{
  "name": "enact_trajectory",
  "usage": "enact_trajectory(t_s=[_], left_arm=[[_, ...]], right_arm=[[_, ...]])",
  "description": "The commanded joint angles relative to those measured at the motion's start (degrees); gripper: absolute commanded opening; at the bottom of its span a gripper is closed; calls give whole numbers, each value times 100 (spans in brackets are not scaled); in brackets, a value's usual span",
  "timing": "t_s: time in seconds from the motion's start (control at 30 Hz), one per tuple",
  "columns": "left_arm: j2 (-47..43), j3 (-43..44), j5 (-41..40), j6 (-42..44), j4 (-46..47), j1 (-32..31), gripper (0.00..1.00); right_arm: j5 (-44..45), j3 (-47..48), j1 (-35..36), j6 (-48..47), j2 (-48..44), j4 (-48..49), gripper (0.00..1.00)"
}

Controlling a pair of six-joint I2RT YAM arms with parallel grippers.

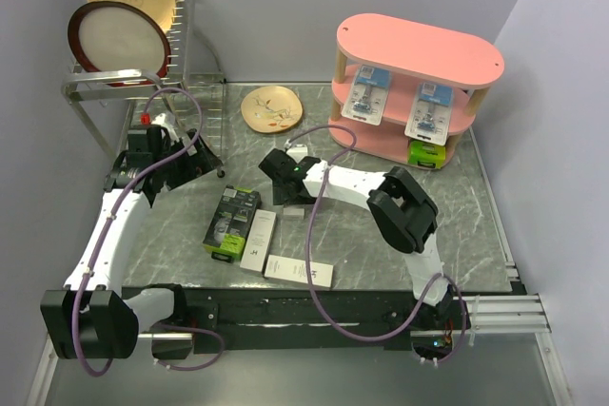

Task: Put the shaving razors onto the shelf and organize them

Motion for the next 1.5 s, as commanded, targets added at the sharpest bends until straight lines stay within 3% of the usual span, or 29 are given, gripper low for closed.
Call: enact_trajectory(t_s=[0.0,0.17,0.4,0.57,0.77,1.2,1.47], left_arm=[[-86,156,156,-56,168,27,99],[-59,95,244,-161,309,27,99],[151,217,446,-267,511,27,100],[441,437,613,-416,704,27,100],[749,736,693,-469,854,27,99],[1110,850,807,-584,1109,27,99],[1022,605,833,-619,1144,27,99]], right_arm=[[260,186,-27,-191,-24,200,68],[217,142,-115,-901,-340,525,52],[-372,606,-378,-2413,-1675,702,34],[-548,1151,-747,-3152,-2562,578,33],[-293,2012,-1573,-3539,-2977,594,35],[-100,3191,-3874,-3927,-2846,737,36],[-170,3104,-4456,-3944,-2881,403,37]])
